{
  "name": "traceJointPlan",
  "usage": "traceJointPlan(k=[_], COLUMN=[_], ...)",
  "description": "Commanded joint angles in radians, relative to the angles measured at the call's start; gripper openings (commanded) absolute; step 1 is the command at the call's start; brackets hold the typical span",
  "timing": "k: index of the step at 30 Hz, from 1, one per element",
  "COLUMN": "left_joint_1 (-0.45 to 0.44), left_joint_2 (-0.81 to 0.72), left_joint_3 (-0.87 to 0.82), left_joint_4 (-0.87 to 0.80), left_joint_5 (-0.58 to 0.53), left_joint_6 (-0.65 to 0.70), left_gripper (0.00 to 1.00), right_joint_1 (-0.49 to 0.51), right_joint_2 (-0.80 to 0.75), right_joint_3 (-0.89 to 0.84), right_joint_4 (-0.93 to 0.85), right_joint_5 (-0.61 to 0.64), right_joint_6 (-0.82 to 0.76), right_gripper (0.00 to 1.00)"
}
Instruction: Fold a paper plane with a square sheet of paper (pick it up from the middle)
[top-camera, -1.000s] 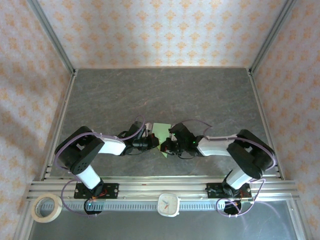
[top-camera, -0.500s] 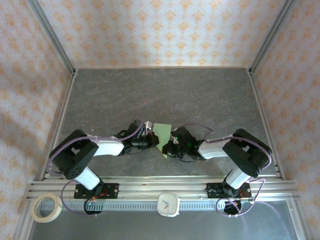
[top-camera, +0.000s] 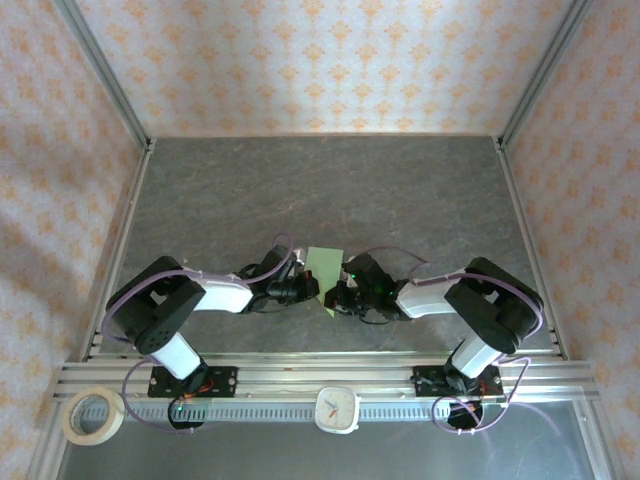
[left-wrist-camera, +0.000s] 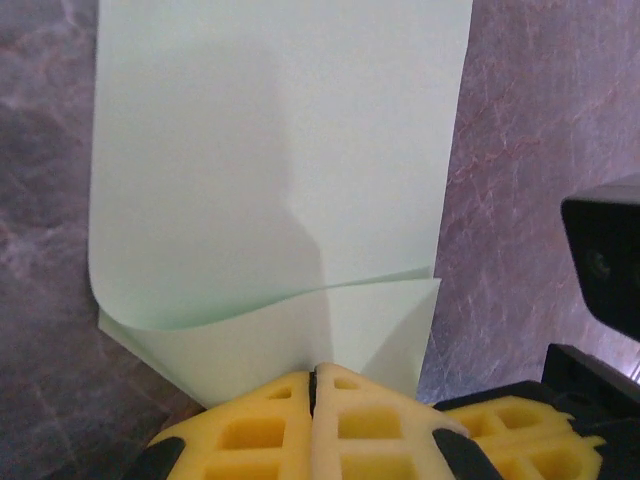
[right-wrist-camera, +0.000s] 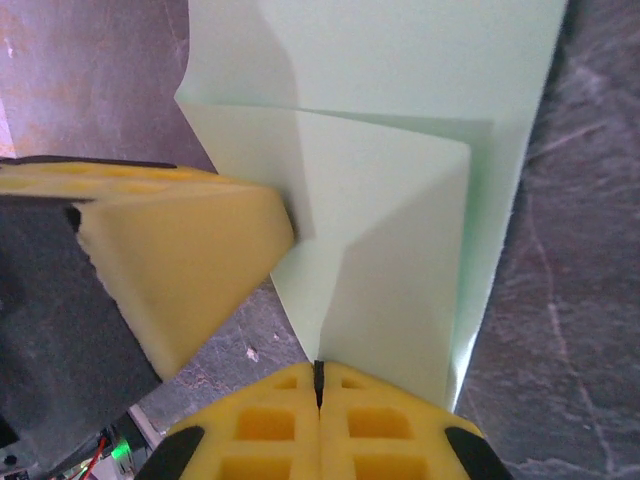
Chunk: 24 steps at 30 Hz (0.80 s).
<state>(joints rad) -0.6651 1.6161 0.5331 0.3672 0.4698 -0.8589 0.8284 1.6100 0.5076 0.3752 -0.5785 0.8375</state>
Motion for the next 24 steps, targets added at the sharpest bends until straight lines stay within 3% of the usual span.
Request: traceJointPlan(k=[1, 14, 24], left_joint_1=[0.034, 0.192, 0.213], left_joint_2=[0.034, 0.022, -0.015], left_joint_3=[0.001, 0.002, 0.058], left_joint_4=[-0.053, -0.1, -0.182], left_joint_5=[-0.054, -0.035, -0.073], left_joint_6=[0.046, 0.106, 0.103], left_gripper=[0.0, 0.0, 0.0], right_joint_1=[0.002, -0.002, -0.017], right_joint_2=[0.044, 0.05, 0.039], right_joint_3=[-0.049, -0.055, -0.045], right_joint_4=[-0.152, -0.16, -0.203], right_joint_5=[0.056, 0.043, 0.03], right_joint_6=[-0.012, -0.037, -0.094], right_gripper=[0.0, 0.0, 0.0])
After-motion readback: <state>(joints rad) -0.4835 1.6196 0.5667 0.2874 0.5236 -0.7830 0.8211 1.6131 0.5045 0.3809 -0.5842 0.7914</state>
